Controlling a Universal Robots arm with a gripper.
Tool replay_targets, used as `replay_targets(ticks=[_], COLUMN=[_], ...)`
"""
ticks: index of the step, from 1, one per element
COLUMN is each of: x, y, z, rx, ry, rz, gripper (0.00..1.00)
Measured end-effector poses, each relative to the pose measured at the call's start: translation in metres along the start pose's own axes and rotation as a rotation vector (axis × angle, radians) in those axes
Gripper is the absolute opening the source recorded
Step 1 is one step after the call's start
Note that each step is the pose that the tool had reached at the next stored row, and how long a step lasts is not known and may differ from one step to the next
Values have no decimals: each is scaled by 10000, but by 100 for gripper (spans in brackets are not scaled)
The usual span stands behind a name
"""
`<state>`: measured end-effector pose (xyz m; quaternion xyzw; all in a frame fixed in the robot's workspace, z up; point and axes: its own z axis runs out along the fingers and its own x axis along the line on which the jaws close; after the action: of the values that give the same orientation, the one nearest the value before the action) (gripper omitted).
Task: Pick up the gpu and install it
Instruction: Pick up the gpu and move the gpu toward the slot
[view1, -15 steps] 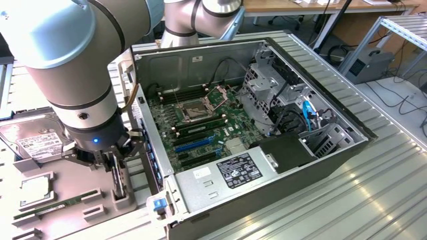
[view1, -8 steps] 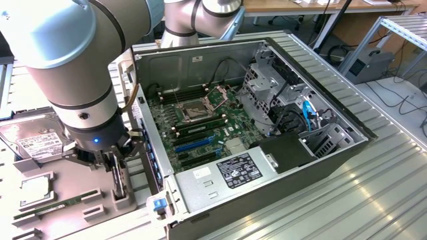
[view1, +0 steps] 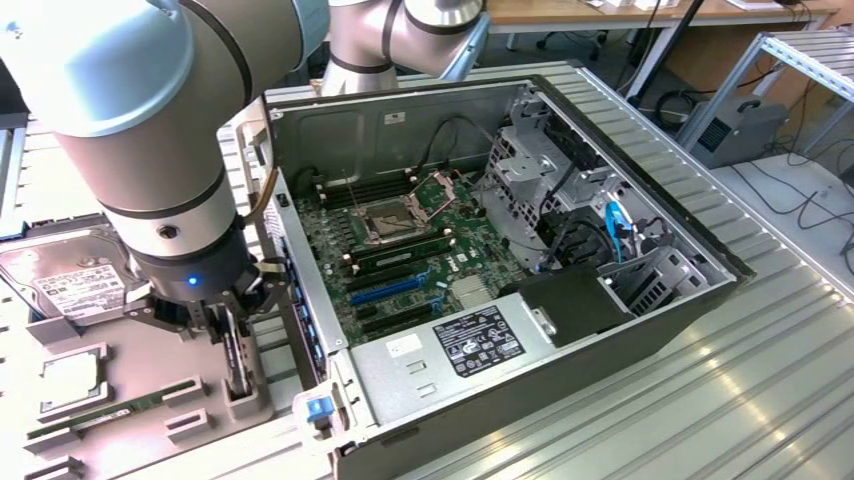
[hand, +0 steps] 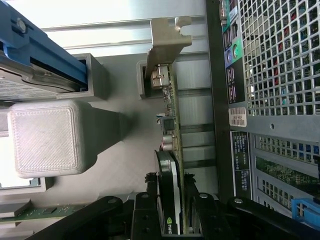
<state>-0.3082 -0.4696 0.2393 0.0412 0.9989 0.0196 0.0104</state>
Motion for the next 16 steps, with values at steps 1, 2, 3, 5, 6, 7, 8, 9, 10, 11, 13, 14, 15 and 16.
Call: replay_targets(ticks=[1, 2, 3, 5, 6, 7, 8, 9, 10, 11, 13, 14, 15, 16], x=[0, 0, -2, -9, -22, -24, -25, -26, -27, -27, -27, -27, -27, -28], y=[0, 0, 0, 1, 2, 2, 2, 2, 2, 2, 2, 2, 2, 2], z=[0, -1, 0, 0, 1, 1, 1, 1, 2, 2, 3, 3, 3, 3], rx=[2, 3, 4, 4, 7, 8, 9, 10, 11, 13, 19, 22, 22, 21], ry=[14, 27, 31, 44, 75, 88, 98, 114, 135, 156, 199, 220, 220, 221], rz=[1, 1, 1, 2, 3, 5, 5, 5, 6, 6, 8, 8, 9, 9], gripper=[34, 34, 34, 34, 34, 34, 34, 34, 34, 34, 34, 34, 34, 34])
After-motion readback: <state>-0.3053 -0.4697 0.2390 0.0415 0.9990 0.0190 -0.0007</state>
